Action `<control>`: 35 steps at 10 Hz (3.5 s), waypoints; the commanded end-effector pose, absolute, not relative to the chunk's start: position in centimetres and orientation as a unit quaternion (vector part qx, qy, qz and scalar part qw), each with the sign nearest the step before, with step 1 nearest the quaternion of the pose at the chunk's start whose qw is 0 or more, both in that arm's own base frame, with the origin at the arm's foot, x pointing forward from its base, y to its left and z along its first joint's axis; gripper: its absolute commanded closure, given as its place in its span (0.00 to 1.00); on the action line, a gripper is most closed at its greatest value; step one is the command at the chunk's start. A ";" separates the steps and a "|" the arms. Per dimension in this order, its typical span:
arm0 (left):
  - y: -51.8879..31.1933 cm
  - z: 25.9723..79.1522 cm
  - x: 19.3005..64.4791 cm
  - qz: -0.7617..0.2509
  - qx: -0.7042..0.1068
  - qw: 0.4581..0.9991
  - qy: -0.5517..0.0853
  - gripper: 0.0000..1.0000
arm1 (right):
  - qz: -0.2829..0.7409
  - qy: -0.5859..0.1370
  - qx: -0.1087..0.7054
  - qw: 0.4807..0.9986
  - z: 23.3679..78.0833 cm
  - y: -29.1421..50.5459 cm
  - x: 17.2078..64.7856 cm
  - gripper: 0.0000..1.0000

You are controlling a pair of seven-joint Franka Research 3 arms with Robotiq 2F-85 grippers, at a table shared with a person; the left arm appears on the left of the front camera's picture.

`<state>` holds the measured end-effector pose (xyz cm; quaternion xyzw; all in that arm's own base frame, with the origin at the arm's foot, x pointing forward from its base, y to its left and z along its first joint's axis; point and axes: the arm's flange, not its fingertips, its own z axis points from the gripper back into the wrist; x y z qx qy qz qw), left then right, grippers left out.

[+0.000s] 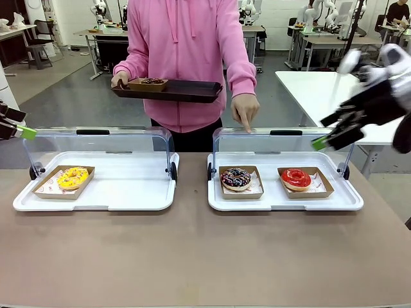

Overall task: Provide the desired donut to the person.
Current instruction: Pick up and lift the Paper togo box containing the Donut pointed at by the person.

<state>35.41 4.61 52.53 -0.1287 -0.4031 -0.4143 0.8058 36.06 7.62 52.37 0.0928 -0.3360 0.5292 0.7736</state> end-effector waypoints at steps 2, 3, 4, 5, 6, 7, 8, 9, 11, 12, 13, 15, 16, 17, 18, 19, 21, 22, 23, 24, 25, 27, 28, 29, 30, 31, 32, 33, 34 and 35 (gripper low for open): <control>4.5 52.6 35.4 -0.410 -0.129 0.806 -0.406 0.00 | 0.600 -0.250 -0.037 0.759 49.4 18.1 37.8 0.00; 4.5 52.6 35.4 -0.410 -0.129 0.806 -0.406 0.00 | 0.632 -0.228 -0.059 0.738 47.3 20.8 38.8 0.00; 4.5 52.6 35.4 -0.410 -0.129 0.806 -0.406 0.00 | 0.662 -0.202 -0.066 0.719 45.3 22.1 39.8 0.00; 4.5 52.6 35.4 -0.410 -0.129 0.806 -0.406 0.00 | 0.673 -0.190 -0.063 0.712 43.5 22.7 40.5 0.00; 4.5 52.6 35.4 -0.410 -0.129 0.806 -0.406 0.00 | 0.680 -0.192 -0.067 0.705 41.8 22.9 41.1 0.00; 4.5 52.6 35.4 -0.410 -0.129 0.806 -0.406 0.00 | 0.688 -0.190 -0.055 0.698 40.2 22.6 42.1 0.00; 4.5 52.6 35.4 -0.410 -0.129 0.806 -0.406 0.00 | 0.691 -0.177 -0.045 0.699 39.3 22.3 42.9 0.00; 4.5 52.6 35.4 -0.410 -0.129 0.806 -0.406 0.00 | 0.702 -0.156 -0.020 0.694 38.6 22.0 43.7 0.00; 4.5 52.6 35.4 -0.410 -0.129 0.806 -0.406 0.00 | 0.703 -0.151 -0.018 0.695 36.8 21.9 46.4 0.00; 4.5 52.6 35.4 -0.410 -0.129 0.806 -0.406 0.00 | 0.707 -0.146 -0.008 0.692 36.3 21.8 47.0 0.00; 4.5 52.6 35.4 -0.410 -0.129 0.806 -0.406 0.00 | 0.708 -0.140 0.002 0.692 36.2 21.8 47.2 0.00; 4.5 52.6 35.4 -0.410 -0.129 0.806 -0.406 0.00 | 0.703 -0.121 -0.010 0.700 35.4 21.5 47.8 0.00; 4.5 52.6 35.4 -0.410 -0.129 0.806 -0.406 0.00 | 0.709 -0.116 -0.007 0.696 35.2 21.3 47.9 0.00; 4.5 52.6 35.4 -0.410 -0.129 0.806 -0.406 0.00 | 0.712 -0.128 0.002 0.691 35.0 21.3 47.9 0.00; 4.5 52.6 35.4 -0.410 -0.129 0.806 -0.406 0.00 | 0.710 -0.128 -0.005 0.692 35.0 21.3 48.0 0.00; 4.5 52.6 35.4 -0.410 -0.129 0.806 -0.406 0.00 | 0.706 -0.124 -0.009 0.697 34.7 21.2 48.3 0.00; 4.5 52.6 35.4 -0.410 -0.129 0.806 -0.406 0.00 | 0.703 -0.105 -0.010 0.703 33.9 21.4 48.7 0.38; 4.5 52.6 35.4 -0.410 -0.129 0.806 -0.406 0.00 | 0.704 -0.108 -0.006 0.702 33.8 21.3 48.9 0.55; 4.5 52.6 35.4 -0.410 -0.129 0.806 -0.406 0.00 | 0.707 -0.108 -0.004 0.699 33.7 21.3 49.0 0.94; 4.5 52.6 35.4 -0.410 -0.129 0.806 -0.406 0.00 | 0.709 -0.105 -0.004 0.698 33.5 21.3 49.0 1.00; 4.5 52.6 35.4 -0.410 -0.129 0.806 -0.406 0.00 | 0.711 -0.097 -0.012 0.697 33.5 21.3 48.9 1.00; 4.5 52.6 35.4 -0.410 -0.129 0.806 -0.406 0.00 | 0.713 -0.089 -0.015 0.695 33.4 21.3 48.9 0.96; 4.5 52.6 35.4 -0.410 -0.129 0.806 -0.406 0.00 | 0.713 -0.083 -0.015 0.696 33.4 21.2 48.9 1.00; 4.5 52.6 35.4 -0.410 -0.129 0.806 -0.406 0.00 | 0.714 -0.078 -0.014 0.696 33.3 21.1 48.8 1.00; 4.5 52.6 35.4 -0.410 -0.129 0.806 -0.406 0.00 | 0.715 -0.078 -0.004 0.695 33.6 20.9 48.9 1.00; 4.5 52.6 35.4 -0.410 -0.129 0.806 -0.406 0.00 | 0.714 -0.078 0.001 0.695 33.6 20.8 49.0 1.00; 4.5 52.6 35.4 -0.410 -0.129 0.806 -0.406 0.00 | 0.714 -0.076 0.001 0.696 33.5 20.8 49.0 1.00; 4.5 52.6 35.4 -0.410 -0.129 0.806 -0.406 0.00 | 0.715 -0.073 0.003 0.695 33.5 20.8 49.0 1.00; 4.5 52.6 35.4 -0.410 -0.129 0.806 -0.406 0.00 | 0.715 -0.077 0.005 0.695 33.8 20.7 48.9 1.00; 4.5 52.6 35.4 -0.410 -0.129 0.806 -0.406 0.00 | 0.714 -0.078 0.004 0.696 34.4 20.3 48.4 1.00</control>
